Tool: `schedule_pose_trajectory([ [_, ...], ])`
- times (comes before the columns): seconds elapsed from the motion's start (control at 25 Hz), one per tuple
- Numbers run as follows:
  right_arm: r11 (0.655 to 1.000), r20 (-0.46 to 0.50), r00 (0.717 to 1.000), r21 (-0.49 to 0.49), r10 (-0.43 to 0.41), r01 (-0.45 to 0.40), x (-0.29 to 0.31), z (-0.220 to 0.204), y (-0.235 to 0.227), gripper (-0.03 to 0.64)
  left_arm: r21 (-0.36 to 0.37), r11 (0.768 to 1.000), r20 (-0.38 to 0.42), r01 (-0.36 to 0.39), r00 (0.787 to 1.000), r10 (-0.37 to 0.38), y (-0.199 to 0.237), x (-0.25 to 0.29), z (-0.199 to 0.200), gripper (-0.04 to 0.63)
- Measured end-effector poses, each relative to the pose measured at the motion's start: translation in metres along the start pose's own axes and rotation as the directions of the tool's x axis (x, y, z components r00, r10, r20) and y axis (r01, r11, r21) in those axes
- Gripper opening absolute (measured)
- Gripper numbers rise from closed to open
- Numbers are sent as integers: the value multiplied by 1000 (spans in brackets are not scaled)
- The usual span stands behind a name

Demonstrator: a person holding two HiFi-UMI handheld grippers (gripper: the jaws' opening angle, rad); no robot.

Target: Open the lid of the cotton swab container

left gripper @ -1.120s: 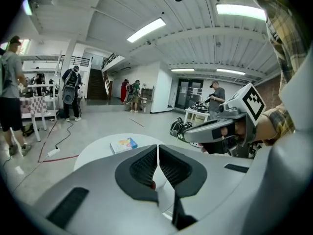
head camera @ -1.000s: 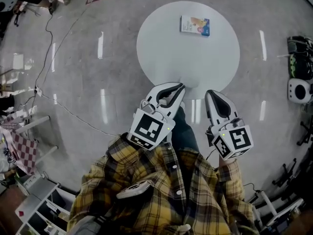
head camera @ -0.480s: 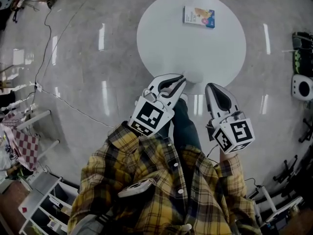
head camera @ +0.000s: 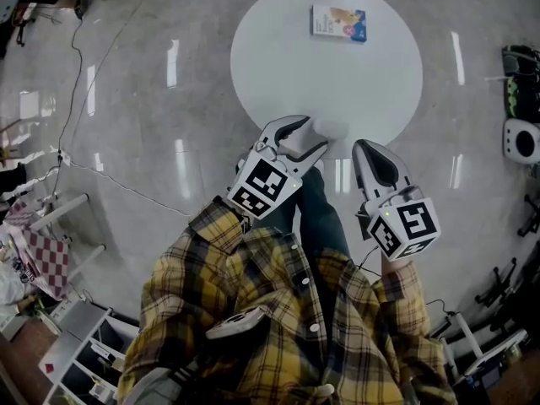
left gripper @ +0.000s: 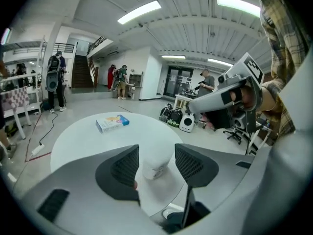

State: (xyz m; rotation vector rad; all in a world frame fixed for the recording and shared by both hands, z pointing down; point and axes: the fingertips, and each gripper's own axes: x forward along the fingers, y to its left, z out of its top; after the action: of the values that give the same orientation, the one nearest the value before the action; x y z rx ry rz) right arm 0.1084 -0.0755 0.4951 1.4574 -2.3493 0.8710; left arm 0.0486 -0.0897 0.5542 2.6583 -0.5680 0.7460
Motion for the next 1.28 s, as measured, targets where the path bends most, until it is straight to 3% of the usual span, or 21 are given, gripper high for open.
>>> schedule_pose_trajectory([
  [0.16, 1000, -1, 1000, 2, 11, -11, -1, 1, 1, 15, 38, 999, -75, 28, 997, -25, 5, 16, -21, 273],
  [0.36, 1000, -21, 1000, 5, 23, -23, 0, -2, 6, 15, 193, 979, -124, 63, 991, -39, 4, 31, -37, 301],
  [0.6, 999, -30, 999, 18, 30, -30, 4, -6, 6, 15, 227, 969, -178, 96, 982, -56, 5, 49, -52, 304],
  [0.88, 999, -30, 1000, 49, 8, -7, -1, -10, 0, 15, 321, 935, -236, 150, 969, -74, 5, 68, -58, 304],
  [1.28, 997, -38, 999, 81, -7, 10, -6, -13, -9, 15, 365, 906, -296, 212, 950, -102, 4, 83, -67, 304],
])
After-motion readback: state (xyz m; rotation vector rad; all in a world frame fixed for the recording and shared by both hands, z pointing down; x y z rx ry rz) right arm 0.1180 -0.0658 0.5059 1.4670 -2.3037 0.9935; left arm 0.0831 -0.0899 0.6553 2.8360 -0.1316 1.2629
